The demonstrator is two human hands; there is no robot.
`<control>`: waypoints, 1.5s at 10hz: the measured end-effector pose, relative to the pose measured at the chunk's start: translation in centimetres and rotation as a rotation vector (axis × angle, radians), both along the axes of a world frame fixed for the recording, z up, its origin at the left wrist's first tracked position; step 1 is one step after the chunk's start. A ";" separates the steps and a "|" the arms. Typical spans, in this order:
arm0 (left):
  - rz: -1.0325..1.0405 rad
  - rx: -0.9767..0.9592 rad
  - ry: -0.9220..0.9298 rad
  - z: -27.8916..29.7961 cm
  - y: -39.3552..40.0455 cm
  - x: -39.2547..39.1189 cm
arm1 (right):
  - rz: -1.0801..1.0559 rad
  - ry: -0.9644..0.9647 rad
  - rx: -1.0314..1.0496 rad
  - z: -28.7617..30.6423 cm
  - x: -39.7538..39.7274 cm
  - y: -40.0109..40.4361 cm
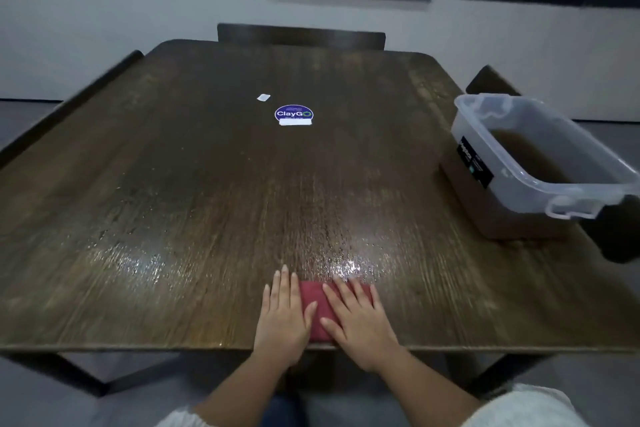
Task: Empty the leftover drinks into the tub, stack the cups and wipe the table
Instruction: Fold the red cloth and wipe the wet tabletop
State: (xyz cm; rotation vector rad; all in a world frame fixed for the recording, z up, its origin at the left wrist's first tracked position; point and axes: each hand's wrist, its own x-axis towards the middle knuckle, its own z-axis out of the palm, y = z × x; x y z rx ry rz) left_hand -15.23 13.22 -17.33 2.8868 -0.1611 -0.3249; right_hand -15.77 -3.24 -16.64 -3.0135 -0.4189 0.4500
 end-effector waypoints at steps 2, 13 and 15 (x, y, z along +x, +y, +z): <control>-0.041 -0.011 0.026 -0.9 -3.0 -4.7 | 0.012 0.082 -0.037 -0.2 -4.1 -3.7; -0.073 0.020 -0.129 -0.5 -11.0 44.3 | -0.145 -0.108 0.043 -0.1 42.6 -10.3; -0.094 -0.016 -0.132 -0.8 -12.3 51.9 | -0.176 -0.116 0.049 -0.2 50.0 -11.5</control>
